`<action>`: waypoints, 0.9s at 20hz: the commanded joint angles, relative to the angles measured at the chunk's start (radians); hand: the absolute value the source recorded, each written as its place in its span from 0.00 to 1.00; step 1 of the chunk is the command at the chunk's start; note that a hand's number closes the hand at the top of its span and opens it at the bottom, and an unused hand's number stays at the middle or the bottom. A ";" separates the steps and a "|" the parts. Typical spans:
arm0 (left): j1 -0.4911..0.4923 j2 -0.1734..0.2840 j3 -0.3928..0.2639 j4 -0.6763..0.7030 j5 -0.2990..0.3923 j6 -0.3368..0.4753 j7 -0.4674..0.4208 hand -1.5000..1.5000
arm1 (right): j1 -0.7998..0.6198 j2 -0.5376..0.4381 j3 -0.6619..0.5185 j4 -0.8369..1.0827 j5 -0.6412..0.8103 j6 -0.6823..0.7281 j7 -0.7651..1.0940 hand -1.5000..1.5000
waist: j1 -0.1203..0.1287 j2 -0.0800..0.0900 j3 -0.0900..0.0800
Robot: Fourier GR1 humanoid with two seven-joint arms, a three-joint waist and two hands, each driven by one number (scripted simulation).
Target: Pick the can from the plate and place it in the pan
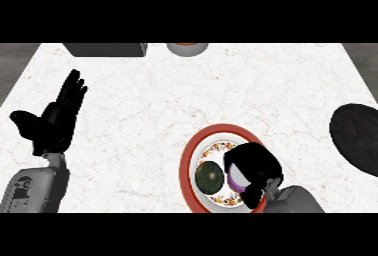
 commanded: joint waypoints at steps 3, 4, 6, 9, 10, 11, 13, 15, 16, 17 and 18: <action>0.014 0.011 0.001 -0.050 0.004 -0.007 0.031 0.50 | 0.011 0.158 -0.084 0.074 0.026 -0.105 0.307 1.00 | 0.007 0.005 0.004; 0.001 0.009 0.008 -0.018 0.000 -0.001 0.004 0.50 | 0.010 0.159 -0.099 0.063 -0.006 -0.154 0.363 1.00 | 0.003 0.007 0.004; 0.044 -0.022 -0.025 -0.019 -0.029 0.013 -0.031 0.50 | 0.010 0.161 -0.081 0.089 -0.017 -0.246 0.480 1.00 | 0.012 0.009 0.004; 0.000 0.001 0.006 0.002 -0.002 -0.004 -0.008 0.50 | -0.017 0.162 -0.111 0.116 0.032 -0.361 0.480 1.00 | 0.004 0.008 0.005; -0.001 -0.010 0.011 0.034 0.007 -0.008 -0.032 0.50 | -0.037 0.162 -0.043 0.024 0.034 -0.352 0.589 1.00 | 0.000 0.006 0.004; 0.028 -0.017 -0.013 -0.004 -0.018 0.005 -0.036 0.50 | -0.048 0.163 -0.028 0.038 0.112 -0.428 0.584 1.00 | 0.006 0.004 0.004; 0.030 0.013 0.019 -0.028 0.010 -0.010 0.003 0.50 | -0.025 0.124 -0.020 -0.062 0.239 -0.466 0.576 1.00 | -0.006 -0.003 0.004; 0.029 -0.020 -0.001 0.002 -0.011 0.009 -0.045 0.50 | -0.103 0.125 -0.028 -0.068 0.299 -0.499 0.596 1.00 | -0.005 0.002 0.003; -0.005 -0.033 -0.023 -0.005 -0.039 0.040 0.003 0.50 | -0.109 0.129 -0.029 -0.119 0.314 -0.501 0.617 1.00 | -0.012 0.000 0.004; 0.043 -0.029 -0.020 -0.014 -0.030 0.020 -0.022 0.50 | -0.075 0.126 -0.025 -0.118 0.335 -0.558 0.605 1.00 | -0.004 0.002 0.004; -0.011 -0.021 0.000 0.012 -0.009 0.017 0.009 0.50 | -0.064 0.131 -0.014 -0.198 0.343 -0.539 0.631 1.00 | -0.015 0.001 0.004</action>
